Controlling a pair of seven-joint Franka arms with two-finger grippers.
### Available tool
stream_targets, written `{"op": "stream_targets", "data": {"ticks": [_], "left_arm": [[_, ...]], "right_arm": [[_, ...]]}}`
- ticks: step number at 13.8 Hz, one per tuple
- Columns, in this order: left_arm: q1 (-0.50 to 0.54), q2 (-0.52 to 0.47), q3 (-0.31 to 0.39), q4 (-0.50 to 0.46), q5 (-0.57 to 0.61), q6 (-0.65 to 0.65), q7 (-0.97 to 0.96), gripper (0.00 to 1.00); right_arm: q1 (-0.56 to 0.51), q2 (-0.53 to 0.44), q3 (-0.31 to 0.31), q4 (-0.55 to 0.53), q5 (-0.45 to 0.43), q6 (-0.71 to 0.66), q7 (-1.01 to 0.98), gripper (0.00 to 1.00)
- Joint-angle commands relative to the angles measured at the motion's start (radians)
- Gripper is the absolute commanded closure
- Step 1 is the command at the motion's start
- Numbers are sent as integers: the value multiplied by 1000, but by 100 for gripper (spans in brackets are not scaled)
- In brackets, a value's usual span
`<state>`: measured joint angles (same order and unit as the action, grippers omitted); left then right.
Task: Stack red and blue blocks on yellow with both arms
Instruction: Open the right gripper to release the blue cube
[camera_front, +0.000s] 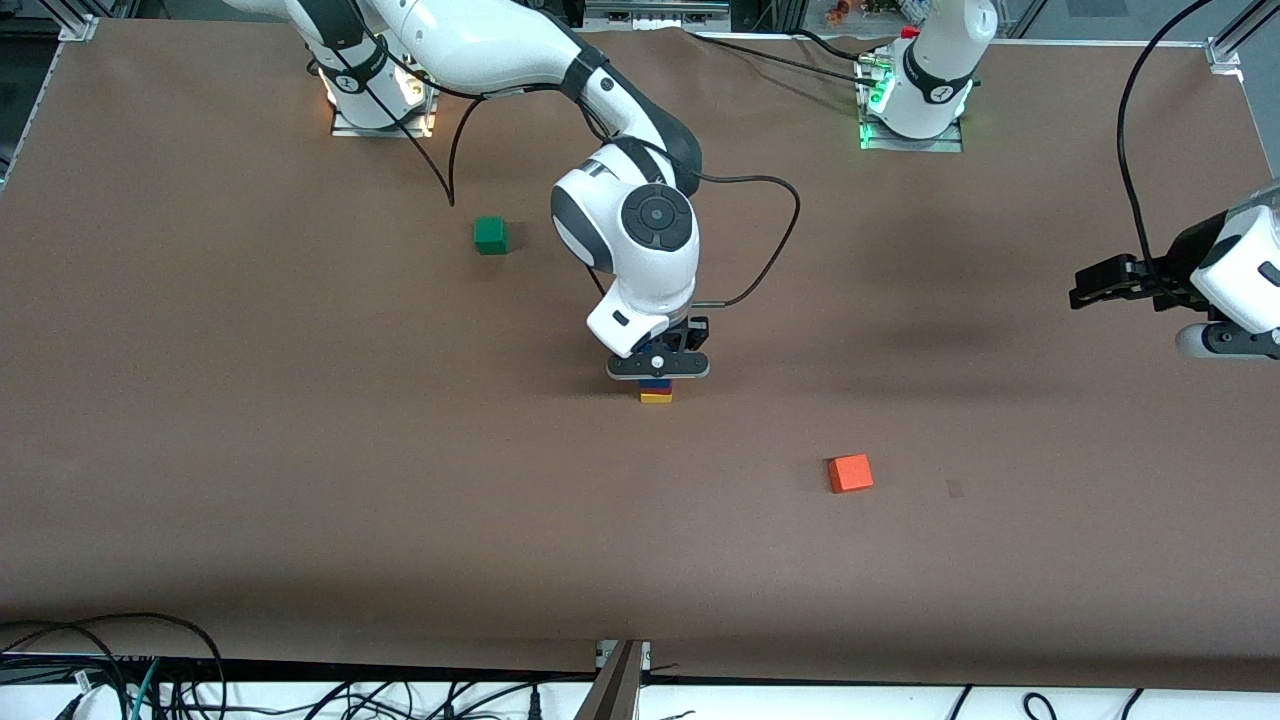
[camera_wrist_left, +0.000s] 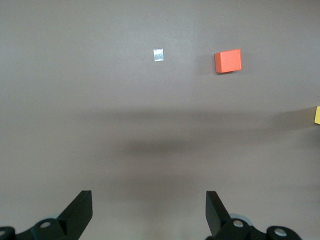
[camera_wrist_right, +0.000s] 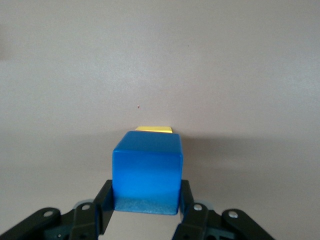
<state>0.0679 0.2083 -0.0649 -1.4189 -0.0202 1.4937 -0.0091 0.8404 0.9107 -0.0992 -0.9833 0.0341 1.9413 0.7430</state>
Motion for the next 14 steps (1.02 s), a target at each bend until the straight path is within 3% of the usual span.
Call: {"op": "stream_targets", "data": {"ticks": [1, 3, 7, 9, 14], "left_arm": [[7, -9, -3, -6, -12, 10, 23, 0], [13, -9, -3, -6, -11, 10, 24, 0], [6, -7, -3, -6, -12, 10, 18, 0], [6, -7, -3, -6, -14, 10, 23, 0], [18, -7, -3, -6, -15, 11, 26, 0]], "right_arm": [[5, 17, 6, 25, -14, -13, -5, 67], [5, 17, 6, 25, -14, -15, -5, 63], [5, 17, 6, 25, -14, -13, -5, 46], [5, 17, 6, 25, -14, -15, -5, 0], [-13, -18, -7, 28, -10, -86, -8, 0]]}}
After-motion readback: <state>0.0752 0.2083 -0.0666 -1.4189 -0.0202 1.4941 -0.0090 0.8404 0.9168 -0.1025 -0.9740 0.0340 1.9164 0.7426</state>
